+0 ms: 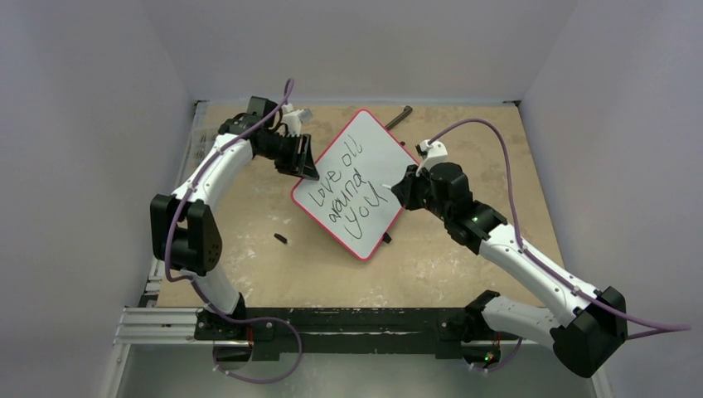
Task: Write a sentence on the whiteboard
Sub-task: Put down the whiteboard on the whiteboard stand, then pick up the pen cap from the center of the board.
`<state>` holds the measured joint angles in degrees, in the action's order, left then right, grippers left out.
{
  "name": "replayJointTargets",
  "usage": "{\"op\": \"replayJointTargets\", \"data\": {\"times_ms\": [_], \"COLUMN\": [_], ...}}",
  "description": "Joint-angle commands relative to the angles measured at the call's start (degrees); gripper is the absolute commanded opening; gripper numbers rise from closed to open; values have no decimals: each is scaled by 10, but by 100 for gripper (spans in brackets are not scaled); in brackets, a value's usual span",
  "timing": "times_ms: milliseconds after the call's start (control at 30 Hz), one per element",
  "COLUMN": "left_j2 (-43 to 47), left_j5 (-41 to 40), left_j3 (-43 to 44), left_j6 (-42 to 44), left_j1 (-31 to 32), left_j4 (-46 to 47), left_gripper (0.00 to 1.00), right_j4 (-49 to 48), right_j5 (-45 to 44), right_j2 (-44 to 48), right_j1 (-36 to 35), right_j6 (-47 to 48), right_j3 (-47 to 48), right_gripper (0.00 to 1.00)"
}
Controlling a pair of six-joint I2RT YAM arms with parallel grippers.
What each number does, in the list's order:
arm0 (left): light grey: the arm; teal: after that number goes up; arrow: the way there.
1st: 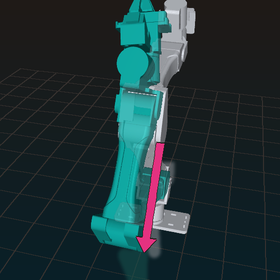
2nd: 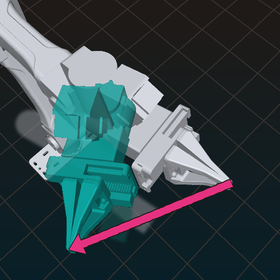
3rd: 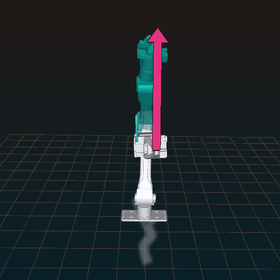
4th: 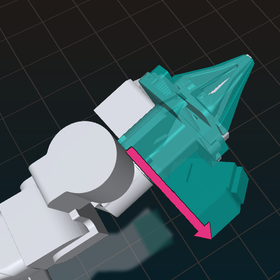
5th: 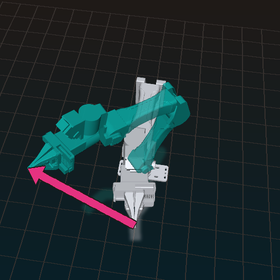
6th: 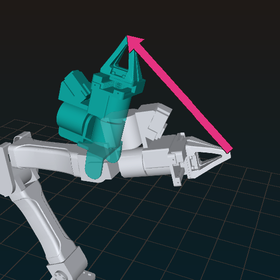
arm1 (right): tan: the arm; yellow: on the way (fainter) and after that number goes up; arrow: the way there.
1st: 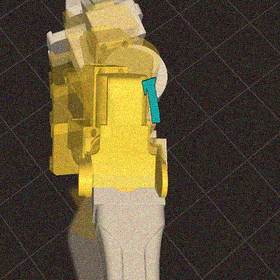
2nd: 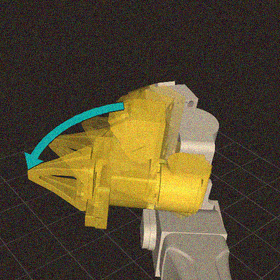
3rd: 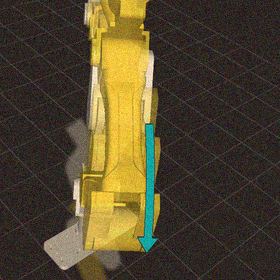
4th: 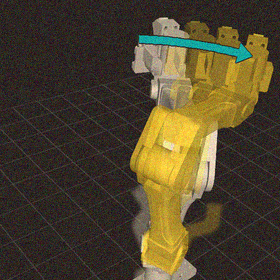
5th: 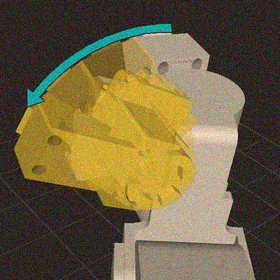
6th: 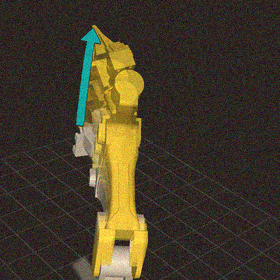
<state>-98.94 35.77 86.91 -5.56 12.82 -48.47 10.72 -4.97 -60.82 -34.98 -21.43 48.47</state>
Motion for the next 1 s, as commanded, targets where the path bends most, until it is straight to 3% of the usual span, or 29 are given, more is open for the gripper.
{"op": "replayJointTargets", "data": {"times_ms": [0, 300, 567, 767, 967], "left_j2": [36, 90, 164, 247, 384], "left_j5": [17, -24, -109, -277, -449], "left_j3": [2, -13, -47, -84, -202], "left_j6": [-9, -15, -43, -166, -287], "left_j1": [2, 0, 0, -1, -1], "left_j4": [13, 26, 34, -7, -42], "left_gripper": [47, 65, 66, 66, 67], "right_j4": [-22, -17, -11, -15, -11], "right_j5": [3, 1, 0, -2, 5], "right_j2": [-6, -5, -4, 1, 12], "right_j1": [-3, -3, -3, -3, -3], "right_j6": [-1, 2, 6, 6, 5], "right_j3": [17, 26, 45, 51, 52], "right_gripper": [0, 0, 0, 0, 0]}}
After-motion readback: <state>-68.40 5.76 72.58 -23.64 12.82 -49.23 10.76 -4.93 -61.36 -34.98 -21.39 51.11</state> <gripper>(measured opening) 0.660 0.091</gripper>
